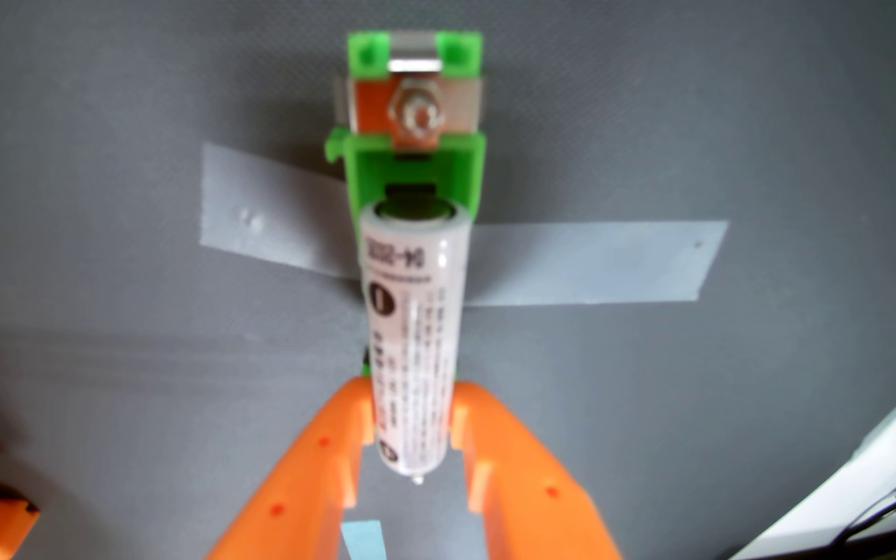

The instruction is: Insert Battery

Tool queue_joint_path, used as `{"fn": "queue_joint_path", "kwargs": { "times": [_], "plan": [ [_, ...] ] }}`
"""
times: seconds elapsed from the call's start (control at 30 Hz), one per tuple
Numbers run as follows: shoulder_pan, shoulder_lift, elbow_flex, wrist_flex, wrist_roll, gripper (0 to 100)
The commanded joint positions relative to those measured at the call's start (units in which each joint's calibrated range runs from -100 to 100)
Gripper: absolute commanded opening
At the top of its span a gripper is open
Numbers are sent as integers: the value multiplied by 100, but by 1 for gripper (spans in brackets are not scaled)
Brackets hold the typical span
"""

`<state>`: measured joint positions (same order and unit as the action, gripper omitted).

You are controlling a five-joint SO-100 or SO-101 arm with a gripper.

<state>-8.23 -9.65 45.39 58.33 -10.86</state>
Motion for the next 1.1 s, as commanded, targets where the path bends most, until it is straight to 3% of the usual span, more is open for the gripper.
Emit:
{"fn": "queue_joint_path", "kwargs": {
  "times": [0.0, 1.07],
  "plan": [
    [-3, -156, -14, 27, 20, 6],
    [-15, -165, -32, 27, 25, 8]
  ]
}}
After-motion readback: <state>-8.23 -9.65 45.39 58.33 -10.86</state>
